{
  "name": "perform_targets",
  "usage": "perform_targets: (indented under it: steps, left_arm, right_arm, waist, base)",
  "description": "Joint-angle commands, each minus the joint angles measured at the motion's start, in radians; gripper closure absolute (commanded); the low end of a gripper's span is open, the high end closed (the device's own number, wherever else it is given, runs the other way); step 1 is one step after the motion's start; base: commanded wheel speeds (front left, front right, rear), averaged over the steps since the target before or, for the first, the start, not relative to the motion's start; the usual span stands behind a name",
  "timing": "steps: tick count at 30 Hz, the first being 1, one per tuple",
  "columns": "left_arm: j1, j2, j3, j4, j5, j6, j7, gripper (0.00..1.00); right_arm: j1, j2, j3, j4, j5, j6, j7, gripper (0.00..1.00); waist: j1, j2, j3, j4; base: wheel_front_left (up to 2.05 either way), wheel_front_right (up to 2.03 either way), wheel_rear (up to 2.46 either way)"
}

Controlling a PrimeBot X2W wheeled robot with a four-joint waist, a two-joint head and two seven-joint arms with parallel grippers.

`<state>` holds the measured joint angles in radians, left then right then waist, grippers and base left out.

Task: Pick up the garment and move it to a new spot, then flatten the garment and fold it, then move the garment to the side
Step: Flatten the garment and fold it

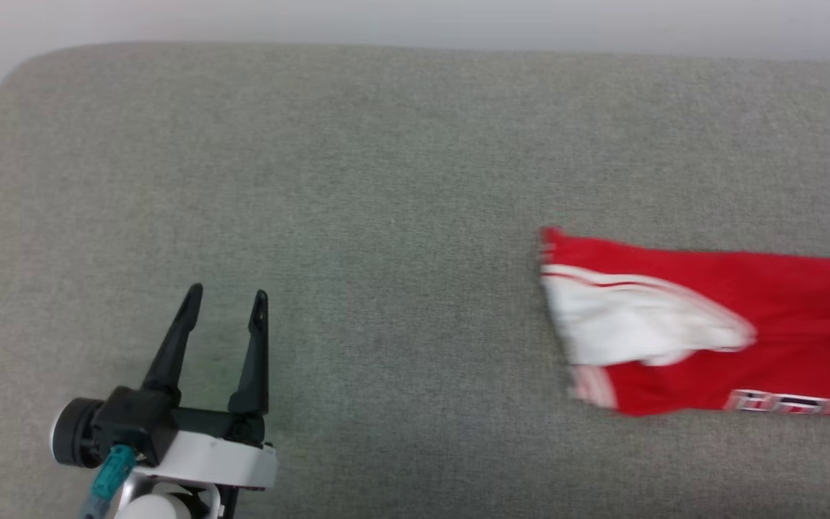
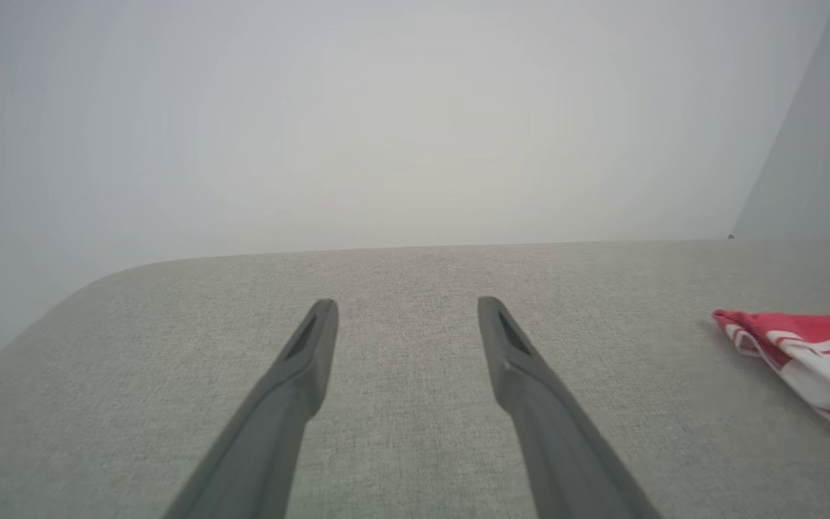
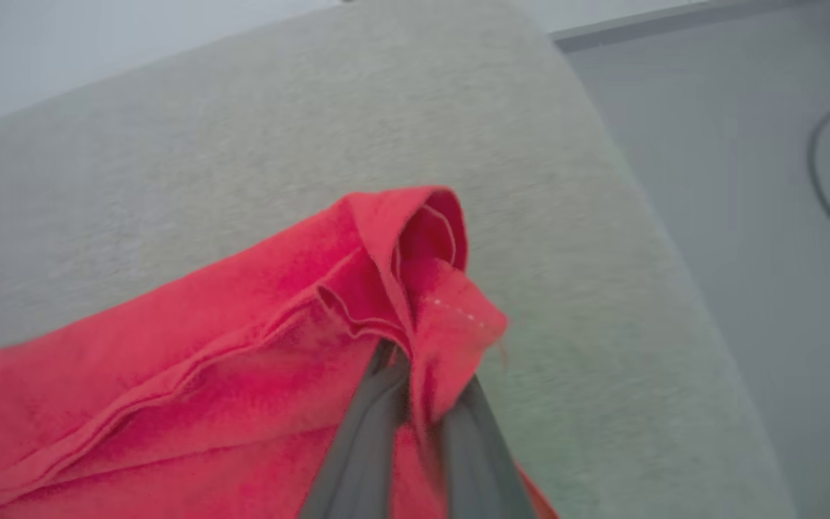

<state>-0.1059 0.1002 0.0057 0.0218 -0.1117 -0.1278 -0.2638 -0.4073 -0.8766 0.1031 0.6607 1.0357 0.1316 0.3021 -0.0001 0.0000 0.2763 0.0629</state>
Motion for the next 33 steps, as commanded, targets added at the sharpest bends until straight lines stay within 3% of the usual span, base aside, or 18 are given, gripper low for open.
perform_targets:
  steps: [1, 5, 9, 16, 24, 28, 33]
  left_arm:
    - [-0.009, 0.005, -0.003, -0.001, 0.002, -0.003, 0.0, 0.0]
    - [-0.006, 0.009, -0.014, 0.001, 0.01, -0.003, 0.0, 0.0]
    - [0.009, -0.002, -0.001, 0.005, 0.009, -0.004, 0.0, 0.0]
    - [0.035, -0.018, -0.002, 0.013, -0.007, -0.004, 0.0, 0.0]
    - [0.045, -0.03, -0.026, 0.033, -0.034, -0.004, 0.0, 0.0]
    - [0.035, -0.036, -0.031, 0.032, -0.042, -0.004, 0.0, 0.0]
    - [0.021, -0.042, -0.045, 0.039, -0.055, -0.004, 0.0, 0.0]
  right_arm:
    - [-0.014, -0.015, -0.024, 0.026, -0.021, -0.002, -0.019, 1.0]
    - [-0.015, -0.005, -0.065, 0.065, -0.049, -0.002, -0.037, 1.0]
    - [0.016, 0.037, -0.041, -0.018, -0.061, -0.002, -0.005, 1.0]
    - [0.101, 0.117, 0.033, -0.348, -0.022, -0.002, 0.083, 1.0]
    - [0.1, 0.216, 0.147, -0.699, -0.075, -0.002, 0.231, 1.0]
    - [0.062, 0.276, 0.189, -0.749, -0.118, -0.002, 0.287, 1.0]
    - [0.014, 0.319, 0.243, -0.701, -0.194, -0.002, 0.318, 1.0]
  waist:
    - [0.0001, 0.0, 0.006, -0.008]
    - [0.0001, 0.0, -0.006, -0.008]
    - [0.0001, 0.0, -0.025, -0.006]
    - [0.0001, 0.0, -0.055, 0.012]
    - [0.0001, 0.0, -0.063, 0.051]
    - [0.0001, 0.0, -0.054, 0.074]
    - [0.0001, 0.0, -0.037, 0.107]
  base:
    - [0.0, 0.0, 0.0]
    - [0.0, 0.0, 0.0]
    - [0.0, 0.0, 0.0]
    - [0.0, 0.0, 0.0]
    - [0.0, 0.0, 0.0]
    - [0.0, 0.0, 0.0]
    - [0.0, 0.0, 0.0]
